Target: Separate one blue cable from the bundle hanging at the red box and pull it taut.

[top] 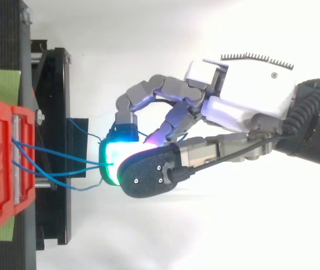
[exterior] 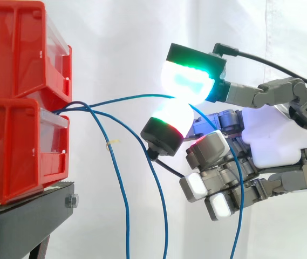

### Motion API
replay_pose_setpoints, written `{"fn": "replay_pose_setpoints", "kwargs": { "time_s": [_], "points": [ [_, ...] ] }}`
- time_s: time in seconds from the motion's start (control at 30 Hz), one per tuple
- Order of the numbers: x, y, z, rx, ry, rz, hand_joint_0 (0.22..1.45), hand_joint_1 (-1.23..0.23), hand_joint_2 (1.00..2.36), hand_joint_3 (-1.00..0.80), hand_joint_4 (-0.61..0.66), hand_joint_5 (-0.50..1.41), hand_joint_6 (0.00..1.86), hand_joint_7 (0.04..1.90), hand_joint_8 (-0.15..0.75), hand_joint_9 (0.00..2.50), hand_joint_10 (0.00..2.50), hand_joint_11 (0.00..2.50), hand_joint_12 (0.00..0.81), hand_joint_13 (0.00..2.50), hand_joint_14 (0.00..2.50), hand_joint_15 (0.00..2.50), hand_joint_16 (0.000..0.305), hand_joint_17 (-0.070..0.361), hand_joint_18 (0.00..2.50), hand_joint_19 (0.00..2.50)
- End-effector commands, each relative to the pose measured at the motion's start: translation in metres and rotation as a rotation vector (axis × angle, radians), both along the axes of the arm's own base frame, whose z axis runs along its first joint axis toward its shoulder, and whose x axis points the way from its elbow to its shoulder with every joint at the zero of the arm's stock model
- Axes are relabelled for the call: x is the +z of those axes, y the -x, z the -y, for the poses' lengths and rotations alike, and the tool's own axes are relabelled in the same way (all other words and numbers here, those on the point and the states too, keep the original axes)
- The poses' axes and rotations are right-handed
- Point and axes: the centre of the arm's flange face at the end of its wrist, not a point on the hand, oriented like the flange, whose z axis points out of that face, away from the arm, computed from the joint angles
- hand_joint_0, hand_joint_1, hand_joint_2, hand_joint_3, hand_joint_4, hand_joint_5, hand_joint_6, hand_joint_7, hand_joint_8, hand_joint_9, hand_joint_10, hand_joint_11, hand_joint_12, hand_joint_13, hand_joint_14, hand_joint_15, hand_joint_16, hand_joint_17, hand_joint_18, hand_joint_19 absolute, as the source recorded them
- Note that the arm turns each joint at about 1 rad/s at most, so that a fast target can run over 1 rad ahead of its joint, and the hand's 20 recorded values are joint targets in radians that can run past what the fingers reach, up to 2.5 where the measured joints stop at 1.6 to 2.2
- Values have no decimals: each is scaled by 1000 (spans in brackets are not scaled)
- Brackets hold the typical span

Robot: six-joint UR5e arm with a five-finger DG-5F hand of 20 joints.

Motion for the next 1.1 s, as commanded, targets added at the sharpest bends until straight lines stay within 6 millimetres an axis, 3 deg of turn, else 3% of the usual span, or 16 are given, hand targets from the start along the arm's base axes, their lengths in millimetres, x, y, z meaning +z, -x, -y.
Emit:
{"fn": "replay_pose_setpoints", "kwargs": {
  "time_s": [0.0, 0.4, 0.63, 0.73, 0.8, 0.93, 1.07],
  "points": [
    [0, -1, 0, 3, 4, 4, 787, -648, 1000, -500, -147, -218, 1005, 1172, 423, 1221, 20, 1105, 325, 957, 24, 663, 48, 107, 800, 723],
    [0, 0, 0, -1, 10, 4, 783, -651, 1000, -500, -146, -217, 1007, 1145, 441, 1151, 20, 851, 327, 861, 23, 618, 47, 105, 730, 670],
    [0, 0, 0, -1, 10, 4, 780, -650, 1000, -500, -138, -218, 1008, 1139, 437, 1142, 23, 832, 327, 879, 24, 662, 45, 102, 743, 720],
    [0, 0, 0, -1, 10, 4, 786, -646, 1000, -500, -137, -219, 1008, 1141, 422, 1163, 23, 959, 332, 974, 26, 884, 40, 91, 810, 852],
    [-1, 0, 0, -1, 12, 2, 791, -642, 1000, -500, -131, -220, 1009, 1139, 401, 1195, 19, 1114, 316, 1069, 26, 1156, 37, 84, 865, 1040],
    [-1, 0, 0, -1, 12, 2, 798, -641, 1000, -500, -115, -215, 1005, 1127, 386, 1198, 17, 1188, 293, 1190, 33, 1666, 29, 66, 992, 1431],
    [-1, 0, 0, -1, 12, 2, 803, -641, 1000, -500, -110, -214, 1005, 1122, 368, 1214, 12, 1240, 296, 1093, 591, 1546, 27, 60, 1044, 1635]
  ]
}}
